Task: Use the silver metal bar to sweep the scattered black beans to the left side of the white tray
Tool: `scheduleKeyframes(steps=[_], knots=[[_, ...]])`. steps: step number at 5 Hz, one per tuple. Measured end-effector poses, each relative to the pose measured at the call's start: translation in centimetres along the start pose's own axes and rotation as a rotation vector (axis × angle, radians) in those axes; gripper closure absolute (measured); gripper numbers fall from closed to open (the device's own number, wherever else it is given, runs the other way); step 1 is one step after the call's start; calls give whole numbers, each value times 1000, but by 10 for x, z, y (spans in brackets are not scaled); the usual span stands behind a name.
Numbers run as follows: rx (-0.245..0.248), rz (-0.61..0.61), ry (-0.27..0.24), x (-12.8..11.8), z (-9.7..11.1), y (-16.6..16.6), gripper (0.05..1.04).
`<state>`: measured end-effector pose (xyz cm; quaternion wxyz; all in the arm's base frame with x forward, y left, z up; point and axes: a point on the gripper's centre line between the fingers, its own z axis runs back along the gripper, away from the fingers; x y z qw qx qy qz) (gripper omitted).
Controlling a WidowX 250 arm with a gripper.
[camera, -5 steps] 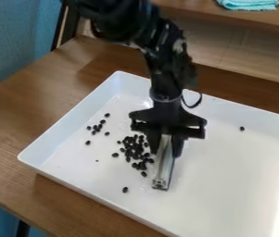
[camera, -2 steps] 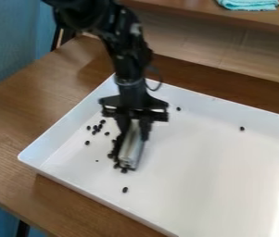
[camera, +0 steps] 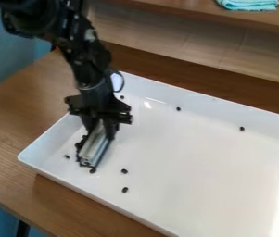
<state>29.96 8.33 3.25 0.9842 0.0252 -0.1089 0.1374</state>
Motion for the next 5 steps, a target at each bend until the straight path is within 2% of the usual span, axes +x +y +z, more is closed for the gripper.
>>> scheduleKeyframes(steps=[1, 2, 3, 4, 5], knots=[[-19, -13, 10, -1, 2, 16, 698], [-112, 25, 78, -5, 22, 3, 698], [-187, 31, 77, 3, 55, -29, 698], [-217, 22, 71, -6, 76, -53, 698], [-223, -10, 74, -26, 65, -79, 698]])
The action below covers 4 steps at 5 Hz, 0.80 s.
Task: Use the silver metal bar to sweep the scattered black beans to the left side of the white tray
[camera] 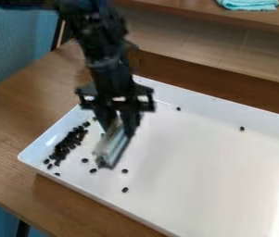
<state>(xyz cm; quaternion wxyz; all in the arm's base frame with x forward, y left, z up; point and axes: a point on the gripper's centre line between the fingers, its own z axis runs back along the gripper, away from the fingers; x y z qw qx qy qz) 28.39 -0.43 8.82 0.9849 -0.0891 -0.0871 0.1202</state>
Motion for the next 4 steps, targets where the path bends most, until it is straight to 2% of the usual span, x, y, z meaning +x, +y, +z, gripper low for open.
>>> scheduleKeyframes(steps=[1, 2, 3, 4], knots=[[13, 5, -46, -6, -15, -5, 698], [31, -8, -60, -11, -34, -10, 698], [55, 3, -85, -6, -51, -10, 698], [81, -4, -105, -2, -58, -8, 698]])
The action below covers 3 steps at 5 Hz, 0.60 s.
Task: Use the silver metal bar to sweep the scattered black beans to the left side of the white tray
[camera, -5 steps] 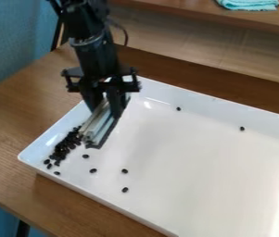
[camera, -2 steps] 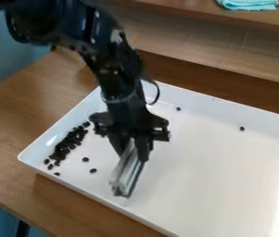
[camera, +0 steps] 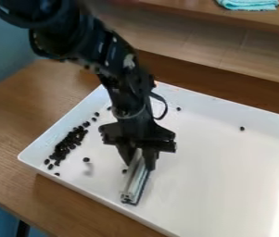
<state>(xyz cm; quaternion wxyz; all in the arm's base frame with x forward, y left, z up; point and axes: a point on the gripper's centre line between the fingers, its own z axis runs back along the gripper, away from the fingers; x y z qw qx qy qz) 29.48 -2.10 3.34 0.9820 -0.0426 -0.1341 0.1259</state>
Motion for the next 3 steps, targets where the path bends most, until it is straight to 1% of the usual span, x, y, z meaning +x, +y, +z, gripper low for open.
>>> scheduleKeyframes(steps=[1, 2, 3], knots=[[21, -2, 3, 3, -1, 13, 698], [37, -19, 32, 3, 6, 42, 698], [45, -23, 38, 4, 18, 78, 698]])
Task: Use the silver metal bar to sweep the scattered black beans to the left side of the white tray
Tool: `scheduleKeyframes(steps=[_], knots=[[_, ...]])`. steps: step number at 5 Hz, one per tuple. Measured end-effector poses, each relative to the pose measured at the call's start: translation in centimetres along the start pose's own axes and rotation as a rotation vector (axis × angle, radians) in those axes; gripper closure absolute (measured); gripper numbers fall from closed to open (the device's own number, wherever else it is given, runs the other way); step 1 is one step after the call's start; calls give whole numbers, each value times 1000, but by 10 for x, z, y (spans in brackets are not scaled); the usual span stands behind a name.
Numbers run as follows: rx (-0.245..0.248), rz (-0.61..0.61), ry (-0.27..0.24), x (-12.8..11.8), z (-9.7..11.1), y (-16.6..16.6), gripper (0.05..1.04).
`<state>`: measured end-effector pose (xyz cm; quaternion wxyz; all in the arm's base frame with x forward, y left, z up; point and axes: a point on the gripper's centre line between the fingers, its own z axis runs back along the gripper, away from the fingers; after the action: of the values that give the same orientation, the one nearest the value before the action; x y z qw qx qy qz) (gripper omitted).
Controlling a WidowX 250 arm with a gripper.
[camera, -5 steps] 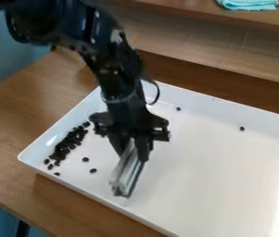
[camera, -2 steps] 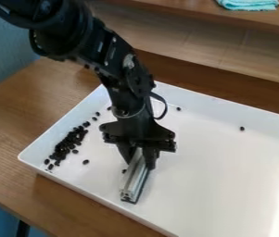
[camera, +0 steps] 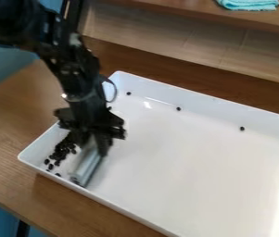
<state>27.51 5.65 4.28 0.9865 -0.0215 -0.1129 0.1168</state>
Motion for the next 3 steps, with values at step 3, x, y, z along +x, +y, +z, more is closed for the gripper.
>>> scheduleKeyframes(steps=[3], knots=[[-18, 2, -12, 2, 19, 24, 698]])
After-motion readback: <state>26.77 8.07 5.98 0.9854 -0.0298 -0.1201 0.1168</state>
